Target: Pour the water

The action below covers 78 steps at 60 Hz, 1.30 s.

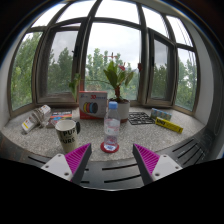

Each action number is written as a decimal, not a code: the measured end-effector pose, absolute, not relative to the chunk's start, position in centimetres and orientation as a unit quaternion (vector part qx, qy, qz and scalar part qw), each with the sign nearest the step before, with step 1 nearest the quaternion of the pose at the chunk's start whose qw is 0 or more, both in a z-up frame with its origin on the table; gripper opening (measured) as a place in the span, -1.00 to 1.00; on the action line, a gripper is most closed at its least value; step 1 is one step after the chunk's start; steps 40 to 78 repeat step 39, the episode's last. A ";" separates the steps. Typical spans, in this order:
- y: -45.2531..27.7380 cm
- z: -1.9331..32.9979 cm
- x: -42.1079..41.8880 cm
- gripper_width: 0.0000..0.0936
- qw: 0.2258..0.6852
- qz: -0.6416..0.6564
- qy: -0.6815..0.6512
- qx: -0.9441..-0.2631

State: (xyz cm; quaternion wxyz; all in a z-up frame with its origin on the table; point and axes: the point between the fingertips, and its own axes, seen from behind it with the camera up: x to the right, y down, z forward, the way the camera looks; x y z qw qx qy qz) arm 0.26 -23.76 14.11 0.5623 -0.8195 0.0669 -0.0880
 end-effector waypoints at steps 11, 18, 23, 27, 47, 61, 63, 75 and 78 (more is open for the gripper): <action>-33.4 16.1 -3.5 0.83 0.559 -0.093 0.061 -0.821; -37.9 17.0 -5.3 0.83 0.562 -0.090 0.058 -0.820; -40.1 17.5 -5.9 0.83 0.565 -0.093 0.055 -0.818; -41.4 18.0 -6.0 0.82 0.568 -0.098 0.057 -0.815; -43.1 19.1 -6.5 0.82 0.578 -0.103 0.049 -0.808; -43.1 19.1 -6.5 0.82 0.578 -0.103 0.049 -0.808; -43.1 19.1 -6.5 0.82 0.578 -0.103 0.049 -0.808; -43.1 19.1 -6.5 0.82 0.578 -0.103 0.049 -0.808; -43.1 19.1 -6.5 0.82 0.578 -0.103 0.049 -0.808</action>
